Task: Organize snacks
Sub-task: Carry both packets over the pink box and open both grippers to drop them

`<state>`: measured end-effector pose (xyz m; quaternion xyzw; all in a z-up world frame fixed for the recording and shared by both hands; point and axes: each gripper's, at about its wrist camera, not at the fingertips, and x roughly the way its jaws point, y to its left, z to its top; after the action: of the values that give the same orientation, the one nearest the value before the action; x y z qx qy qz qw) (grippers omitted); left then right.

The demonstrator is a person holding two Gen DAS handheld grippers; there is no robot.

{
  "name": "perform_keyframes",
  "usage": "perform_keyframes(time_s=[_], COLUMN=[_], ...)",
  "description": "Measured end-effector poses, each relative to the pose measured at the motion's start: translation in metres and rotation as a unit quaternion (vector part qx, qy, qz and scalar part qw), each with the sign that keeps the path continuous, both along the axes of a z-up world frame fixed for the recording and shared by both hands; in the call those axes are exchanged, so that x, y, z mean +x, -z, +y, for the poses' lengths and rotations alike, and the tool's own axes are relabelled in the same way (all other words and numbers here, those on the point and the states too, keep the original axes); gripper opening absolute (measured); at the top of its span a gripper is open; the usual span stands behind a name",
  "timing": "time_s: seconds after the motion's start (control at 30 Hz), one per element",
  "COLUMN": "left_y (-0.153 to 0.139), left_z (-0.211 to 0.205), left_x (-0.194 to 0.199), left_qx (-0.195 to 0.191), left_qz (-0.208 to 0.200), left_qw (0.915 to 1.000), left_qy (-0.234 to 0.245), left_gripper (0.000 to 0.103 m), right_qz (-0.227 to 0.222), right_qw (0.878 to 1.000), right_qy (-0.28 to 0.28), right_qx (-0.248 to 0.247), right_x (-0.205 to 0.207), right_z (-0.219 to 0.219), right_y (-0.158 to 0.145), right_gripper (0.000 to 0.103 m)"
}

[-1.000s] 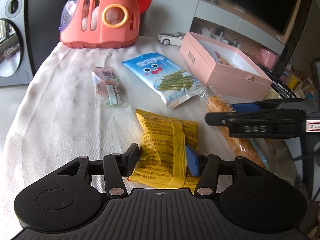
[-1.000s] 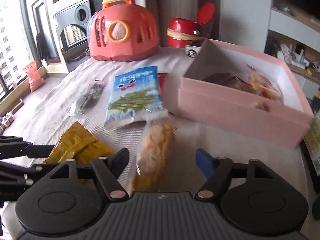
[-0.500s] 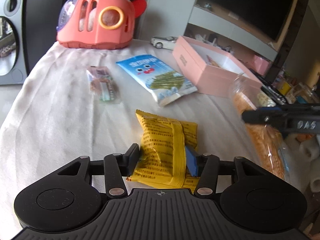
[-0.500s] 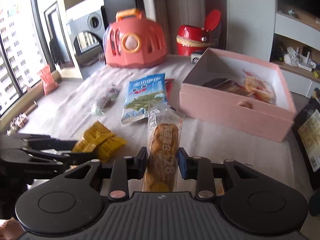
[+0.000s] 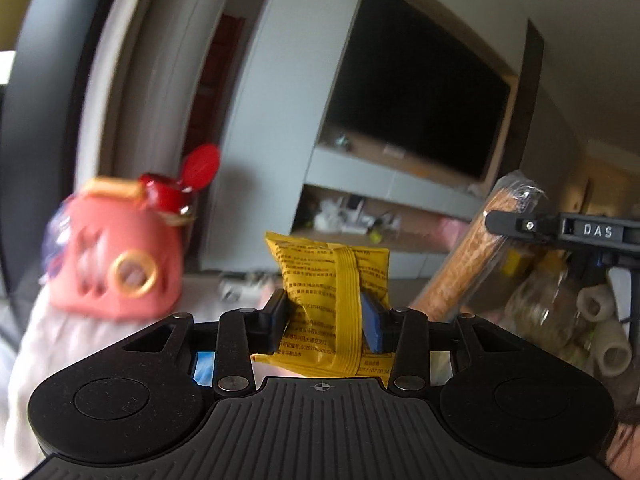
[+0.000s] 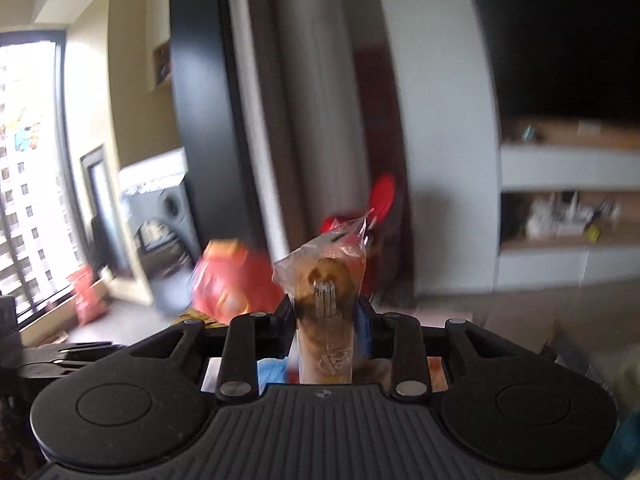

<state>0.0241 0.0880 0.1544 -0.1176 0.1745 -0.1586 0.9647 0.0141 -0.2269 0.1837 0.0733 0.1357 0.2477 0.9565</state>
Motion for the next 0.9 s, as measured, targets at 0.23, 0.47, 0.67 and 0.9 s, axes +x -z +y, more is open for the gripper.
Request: perform_keyframes(time_s=[0.23, 0.47, 0.67, 0.9], left_y=[0.030, 0.090, 0.091, 0.074], left_z=[-0.044, -0.060, -0.023, 0.033], left_x=[0.125, 0.203, 0.194, 0.139], left_qx=[-0.011, -0.024, -0.111, -0.087], left_qz=[0.056, 0.195, 0.169, 0.142], left_qw=[0.9982, 0.9804, 0.9794, 0.9849], left_qy=[0.021, 0.009, 0.002, -0.047], left_gripper=[0.044, 0.044, 0.044, 0.044], right_qz=[0.021, 0.107, 0.175, 0.191], right_qw=[0.998, 0.991, 0.984, 0.981], right_qy=[0.056, 0.069, 0.021, 0.022], right_qx=[-0.037, -0.044, -0.035, -0.039], right_x=[0.071, 0.127, 0.193, 0.201], right_z=[0.006, 0.000, 0.029, 0.041], right_y=[-0.010, 0.047, 0.078, 0.101], right_gripper=[0.030, 0.030, 0.046, 0.058])
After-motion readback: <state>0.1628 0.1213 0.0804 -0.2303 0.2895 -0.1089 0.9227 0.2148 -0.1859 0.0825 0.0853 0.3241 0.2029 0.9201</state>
